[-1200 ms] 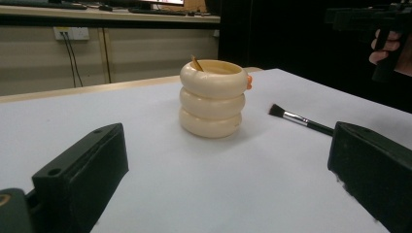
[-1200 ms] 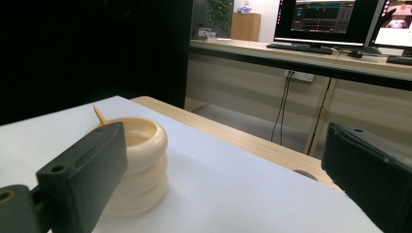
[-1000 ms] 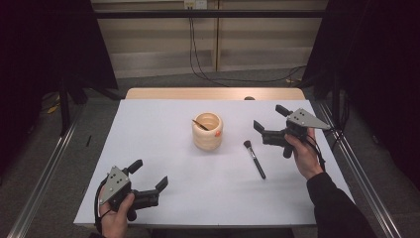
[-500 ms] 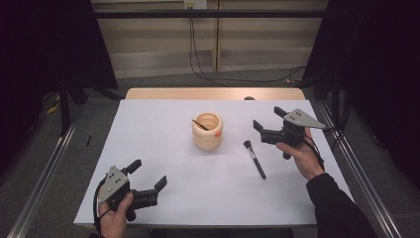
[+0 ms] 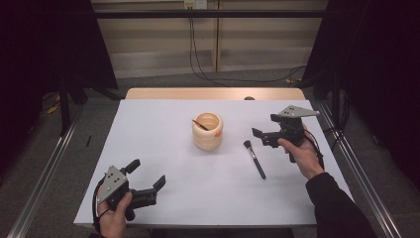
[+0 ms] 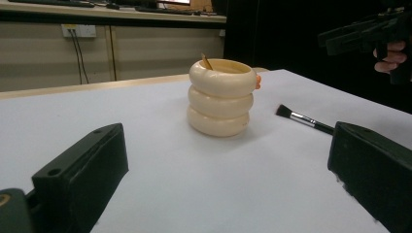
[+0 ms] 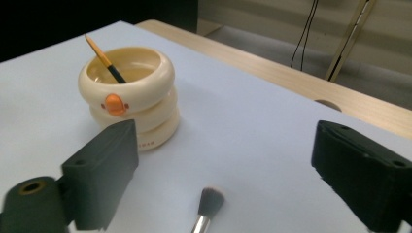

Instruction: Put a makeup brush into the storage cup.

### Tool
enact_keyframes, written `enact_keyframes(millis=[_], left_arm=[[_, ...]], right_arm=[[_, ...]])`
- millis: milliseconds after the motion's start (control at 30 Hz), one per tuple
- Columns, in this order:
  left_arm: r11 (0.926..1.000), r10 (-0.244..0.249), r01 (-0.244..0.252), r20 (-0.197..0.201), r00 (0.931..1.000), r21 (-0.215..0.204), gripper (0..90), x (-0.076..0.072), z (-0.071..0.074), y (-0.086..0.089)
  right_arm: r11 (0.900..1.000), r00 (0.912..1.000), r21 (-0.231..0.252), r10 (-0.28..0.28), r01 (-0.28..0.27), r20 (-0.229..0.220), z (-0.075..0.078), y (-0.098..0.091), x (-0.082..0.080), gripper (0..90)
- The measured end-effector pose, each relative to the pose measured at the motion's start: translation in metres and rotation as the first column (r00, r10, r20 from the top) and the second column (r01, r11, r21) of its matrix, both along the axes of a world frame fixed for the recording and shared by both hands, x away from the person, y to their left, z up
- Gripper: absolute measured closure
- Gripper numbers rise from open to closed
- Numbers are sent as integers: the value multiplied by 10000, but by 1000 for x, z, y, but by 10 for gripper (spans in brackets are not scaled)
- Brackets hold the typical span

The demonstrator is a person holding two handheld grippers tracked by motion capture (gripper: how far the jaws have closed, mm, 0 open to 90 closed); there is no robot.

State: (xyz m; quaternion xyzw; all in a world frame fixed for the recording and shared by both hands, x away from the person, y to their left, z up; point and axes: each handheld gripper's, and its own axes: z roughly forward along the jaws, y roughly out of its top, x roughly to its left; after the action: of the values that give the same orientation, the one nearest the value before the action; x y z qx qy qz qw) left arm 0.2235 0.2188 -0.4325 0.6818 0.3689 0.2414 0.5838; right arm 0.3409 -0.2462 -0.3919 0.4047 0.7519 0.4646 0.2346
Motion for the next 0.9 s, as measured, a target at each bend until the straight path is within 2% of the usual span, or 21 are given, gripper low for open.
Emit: enact_keyframes(millis=[100, 200, 233, 300, 333, 433, 500, 633, 667, 733, 800, 900], left_arm=[[10000, 34, -34, -12, 10000, -26, 8, 0, 0, 1], [10000, 43, -43, -31, 10000, -74, 10, 0, 0, 2], [9998, 21, -23, -87, 10000, -219, 10, 1, 0, 2], [9999, 113, -113, 0, 9999, -69, 10, 1, 0, 3], [9999, 120, -120, 17, 9999, -49, 10, 1, 0, 3], [9997, 178, -177, 25, 9998, -167, 11, 1, 0, 3], [9995, 222, -222, 13, 9998, -212, 10, 1, 0, 4], [9997, 214, -214, -6, 9998, -105, 11, 2, -2, 6], [9996, 174, -175, -63, 9998, -207, 13, 3, -2, 6], [9996, 260, -261, -59, 9996, -125, 13, 3, -3, 7], [9995, 264, -265, -80, 9996, -155, 12, 4, -3, 7], [9997, 209, -210, -37, 9998, -105, 12, 4, -4, 7]], right_arm=[[9993, 9997, -358, -87, 78, -229, -1, 1, 3, 69], [9984, 9976, -540, -184, 148, -668, -2, 2, 7, 121], [9986, 9957, -515, -160, 113, -912, -3, 3, 9, 125], [9983, 9905, -539, 149, -224, -1368, -5, 3, 13, 124], [9986, 9886, -333, 367, -420, -1461, -6, 2, 14, 142], [9984, 9817, -278, 434, -494, -1853, -6, 2, 19, 183], [9970, 9777, -519, 457, -575, -2048, -6, 3, 21, 210], [9935, 9633, -855, 502, -752, -2638, -4, 6, 25, 269], [9932, 9557, -793, 589, -851, -2884, -5, 7, 26, 270], [9900, 9468, -1108, 480, -874, -3182, -6, 9, 26, 296], [9879, 9373, -1210, 497, -969, -3450, -8, 11, 28, 296], [9835, 9155, -1407, 487, -1137, -3993, -11, 14, 31, 319]])
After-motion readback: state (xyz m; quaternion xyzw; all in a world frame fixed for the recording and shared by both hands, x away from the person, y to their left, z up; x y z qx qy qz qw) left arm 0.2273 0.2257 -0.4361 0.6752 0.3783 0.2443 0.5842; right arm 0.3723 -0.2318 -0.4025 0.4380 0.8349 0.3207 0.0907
